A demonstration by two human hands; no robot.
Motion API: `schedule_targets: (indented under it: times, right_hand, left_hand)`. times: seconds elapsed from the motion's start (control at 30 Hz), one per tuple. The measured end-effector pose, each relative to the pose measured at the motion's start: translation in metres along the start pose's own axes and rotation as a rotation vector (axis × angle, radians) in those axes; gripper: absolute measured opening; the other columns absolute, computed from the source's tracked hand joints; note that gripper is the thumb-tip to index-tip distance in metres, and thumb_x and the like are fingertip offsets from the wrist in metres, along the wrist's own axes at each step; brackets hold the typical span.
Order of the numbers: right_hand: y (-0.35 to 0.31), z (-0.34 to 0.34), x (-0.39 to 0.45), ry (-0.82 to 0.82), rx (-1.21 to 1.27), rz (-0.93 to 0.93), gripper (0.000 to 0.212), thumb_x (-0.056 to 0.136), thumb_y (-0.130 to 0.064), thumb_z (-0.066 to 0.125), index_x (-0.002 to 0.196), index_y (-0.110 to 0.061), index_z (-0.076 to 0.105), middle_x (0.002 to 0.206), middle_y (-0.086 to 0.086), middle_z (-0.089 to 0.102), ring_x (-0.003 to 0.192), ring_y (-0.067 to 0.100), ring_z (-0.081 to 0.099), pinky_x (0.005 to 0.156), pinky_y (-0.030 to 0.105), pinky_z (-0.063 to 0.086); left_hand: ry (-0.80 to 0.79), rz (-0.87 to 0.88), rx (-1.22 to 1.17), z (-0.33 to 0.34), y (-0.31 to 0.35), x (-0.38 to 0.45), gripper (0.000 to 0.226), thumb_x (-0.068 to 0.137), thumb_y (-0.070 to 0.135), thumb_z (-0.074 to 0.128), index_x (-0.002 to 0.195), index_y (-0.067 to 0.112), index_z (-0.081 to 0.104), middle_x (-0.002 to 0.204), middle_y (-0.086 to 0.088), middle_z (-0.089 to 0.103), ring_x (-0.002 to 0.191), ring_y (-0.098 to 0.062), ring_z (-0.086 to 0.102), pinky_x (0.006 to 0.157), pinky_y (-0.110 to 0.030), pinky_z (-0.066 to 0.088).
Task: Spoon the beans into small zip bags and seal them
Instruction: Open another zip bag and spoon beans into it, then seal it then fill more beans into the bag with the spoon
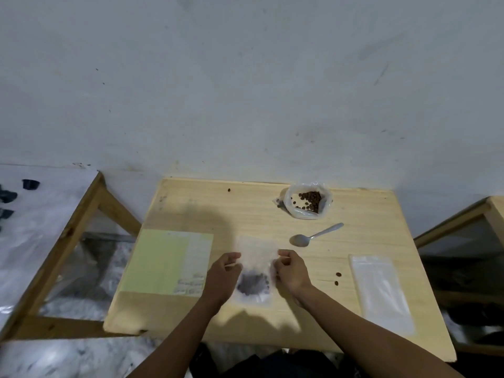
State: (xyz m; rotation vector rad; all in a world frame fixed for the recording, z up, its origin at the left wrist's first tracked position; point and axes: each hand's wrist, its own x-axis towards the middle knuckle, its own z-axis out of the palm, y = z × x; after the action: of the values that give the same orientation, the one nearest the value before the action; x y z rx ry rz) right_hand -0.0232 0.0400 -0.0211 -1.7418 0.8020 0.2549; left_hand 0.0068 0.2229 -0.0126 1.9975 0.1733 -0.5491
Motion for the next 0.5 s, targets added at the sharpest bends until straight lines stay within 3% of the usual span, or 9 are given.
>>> schedule_targets:
  times: [0.07,0.23,0.37,0.5]
  right_hand:
    - [-0.002,0.005,0.0,-0.089,-0.107,-0.098,0.027,0.084,-0.012,0.058,0.111,-0.017,0.06,0.087,0.006,0.065,0.077,0.02,0.062,0.076,0.041,0.057]
    - [-0.001,0.011,0.0,-0.179,-0.255,-0.222,0.027,0.074,-0.004,0.057,0.097,-0.017,0.064,0.077,0.004,0.068,0.066,0.016,0.059,0.062,0.032,0.051]
    - [0.002,0.004,0.003,-0.193,-0.286,-0.259,0.009,0.077,-0.008,0.057,0.084,-0.009,0.052,0.065,0.002,0.046,0.06,0.014,0.039,0.058,0.032,0.036]
    - [0.004,-0.03,0.005,-0.128,-0.3,-0.381,0.023,0.082,-0.015,0.053,0.104,-0.017,0.058,0.06,-0.004,0.045,0.056,0.011,0.042,0.059,0.033,0.036]
  left_hand:
    - [0.01,0.016,0.066,-0.001,-0.001,-0.003,0.028,0.094,0.021,0.056,0.121,0.026,0.06,0.12,0.008,0.06,0.11,-0.011,0.056,0.088,-0.025,0.045]
    - [-0.031,0.077,0.271,-0.001,-0.009,-0.006,0.033,0.094,0.019,0.058,0.128,0.019,0.058,0.14,0.001,0.049,0.125,-0.014,0.048,0.098,-0.016,0.033]
    - [-0.014,0.093,0.323,-0.002,-0.005,-0.009,0.04,0.094,0.02,0.057,0.134,0.019,0.053,0.146,-0.001,0.042,0.134,-0.016,0.04,0.105,-0.018,0.027]
    - [0.058,0.226,0.346,-0.001,0.016,-0.006,0.039,0.092,0.014,0.058,0.13,0.018,0.056,0.139,-0.003,0.048,0.128,-0.019,0.047,0.108,-0.025,0.031]
